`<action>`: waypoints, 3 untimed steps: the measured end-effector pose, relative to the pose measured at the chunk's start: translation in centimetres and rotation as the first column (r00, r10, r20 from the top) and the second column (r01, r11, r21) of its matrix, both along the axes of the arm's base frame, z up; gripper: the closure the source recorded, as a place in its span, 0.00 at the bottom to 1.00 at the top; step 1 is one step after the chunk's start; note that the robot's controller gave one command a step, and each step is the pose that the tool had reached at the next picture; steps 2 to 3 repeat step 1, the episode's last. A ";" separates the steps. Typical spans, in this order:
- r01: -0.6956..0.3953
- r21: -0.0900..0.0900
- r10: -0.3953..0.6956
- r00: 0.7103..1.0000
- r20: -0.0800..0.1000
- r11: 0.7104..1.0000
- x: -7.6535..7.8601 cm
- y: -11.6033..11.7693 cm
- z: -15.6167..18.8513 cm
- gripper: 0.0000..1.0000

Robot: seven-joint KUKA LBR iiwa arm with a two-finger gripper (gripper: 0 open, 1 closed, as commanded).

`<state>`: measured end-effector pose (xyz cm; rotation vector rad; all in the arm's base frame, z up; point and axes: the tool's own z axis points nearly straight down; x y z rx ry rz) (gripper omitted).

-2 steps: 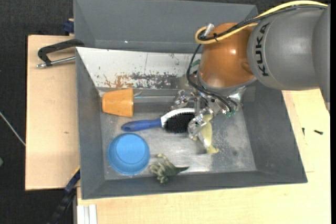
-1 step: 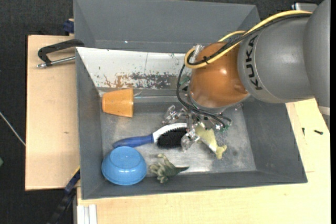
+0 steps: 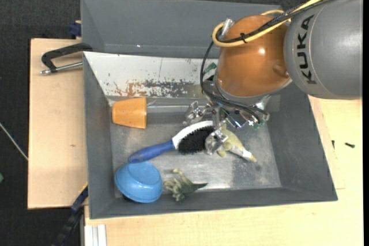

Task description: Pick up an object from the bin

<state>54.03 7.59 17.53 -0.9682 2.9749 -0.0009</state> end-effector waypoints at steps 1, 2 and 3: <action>-0.052 -0.002 0.052 0.999 0.002 0.999 0.2 -1.2 14.8 1.00; -0.052 -0.002 0.052 0.999 0.002 0.999 0.2 -1.2 14.8 1.00; -0.052 -0.002 0.052 0.999 0.002 0.999 0.2 -1.2 14.8 1.00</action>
Offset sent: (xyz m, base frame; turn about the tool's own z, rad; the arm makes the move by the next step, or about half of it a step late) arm 0.0002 -0.0130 0.1423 -0.0542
